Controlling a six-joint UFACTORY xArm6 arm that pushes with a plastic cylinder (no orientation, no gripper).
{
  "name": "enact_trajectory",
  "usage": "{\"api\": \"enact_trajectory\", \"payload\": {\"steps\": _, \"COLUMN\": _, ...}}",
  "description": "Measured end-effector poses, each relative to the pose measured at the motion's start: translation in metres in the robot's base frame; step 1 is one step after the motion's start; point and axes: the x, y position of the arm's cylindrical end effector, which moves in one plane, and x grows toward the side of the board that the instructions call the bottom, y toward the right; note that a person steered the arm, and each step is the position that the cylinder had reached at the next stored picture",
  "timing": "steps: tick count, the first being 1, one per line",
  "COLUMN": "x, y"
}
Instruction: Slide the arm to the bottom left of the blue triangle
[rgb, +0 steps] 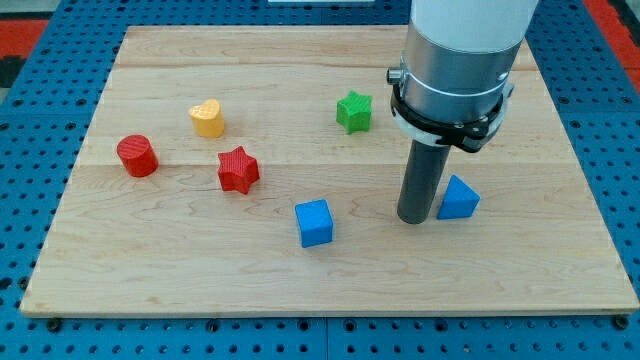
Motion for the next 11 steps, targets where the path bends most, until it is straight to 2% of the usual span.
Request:
{"api": "enact_trajectory", "payload": {"steps": 1, "x": -0.001, "y": 0.006}}
{"api": "enact_trajectory", "payload": {"steps": 2, "x": 0.006, "y": -0.026}}
{"api": "enact_trajectory", "payload": {"steps": 3, "x": -0.002, "y": 0.023}}
{"api": "enact_trajectory", "payload": {"steps": 4, "x": 0.027, "y": -0.033}}
{"api": "enact_trajectory", "payload": {"steps": 5, "x": 0.102, "y": 0.033}}
{"api": "enact_trajectory", "payload": {"steps": 6, "x": 0.103, "y": 0.02}}
{"api": "enact_trajectory", "payload": {"steps": 7, "x": 0.069, "y": 0.049}}
{"api": "enact_trajectory", "payload": {"steps": 8, "x": 0.041, "y": -0.006}}
{"api": "enact_trajectory", "payload": {"steps": 9, "x": 0.033, "y": 0.027}}
{"api": "enact_trajectory", "payload": {"steps": 11, "x": 0.033, "y": 0.027}}
